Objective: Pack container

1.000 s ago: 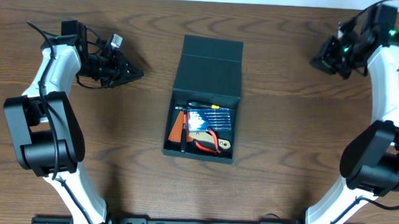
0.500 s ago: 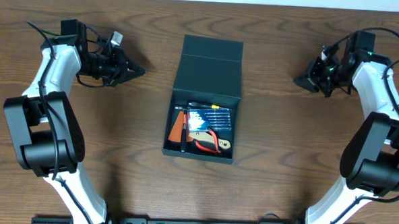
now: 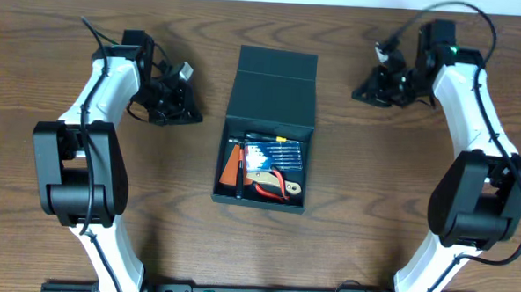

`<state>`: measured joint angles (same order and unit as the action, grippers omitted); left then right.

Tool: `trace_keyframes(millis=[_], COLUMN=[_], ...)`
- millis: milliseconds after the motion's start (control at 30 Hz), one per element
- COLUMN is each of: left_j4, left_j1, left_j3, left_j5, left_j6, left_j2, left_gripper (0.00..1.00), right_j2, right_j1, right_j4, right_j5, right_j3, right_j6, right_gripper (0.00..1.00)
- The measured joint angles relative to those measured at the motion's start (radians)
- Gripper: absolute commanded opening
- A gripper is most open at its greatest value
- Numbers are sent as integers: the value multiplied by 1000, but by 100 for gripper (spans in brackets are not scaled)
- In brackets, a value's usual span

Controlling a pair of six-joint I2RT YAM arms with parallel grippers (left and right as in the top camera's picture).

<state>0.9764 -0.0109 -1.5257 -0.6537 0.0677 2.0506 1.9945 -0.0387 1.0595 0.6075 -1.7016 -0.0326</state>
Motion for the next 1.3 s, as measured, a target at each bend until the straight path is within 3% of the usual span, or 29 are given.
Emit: trace_keyframes(millis=[200,433,900,1300], left_j4=[77,106,143,143], left_j1=[21,93,182,189], left_j3=[0,0,0,0], left_j5=[139,263,351,370], left_j6=[56,94,97,95], left_j2=[0,-2,-140,-140], left_gripper=[6,6,6,6], right_j2=[-30,-99,-100,-100], right_j1=[102,256,658,787], right_j4=[133,247,319,320], right_j5=[-107,-145,-198,-198], right_j3=[-139,-170,-171,-67], right_j6=[-155,-270,-301,-310], right_gripper=[1,1,1,1])
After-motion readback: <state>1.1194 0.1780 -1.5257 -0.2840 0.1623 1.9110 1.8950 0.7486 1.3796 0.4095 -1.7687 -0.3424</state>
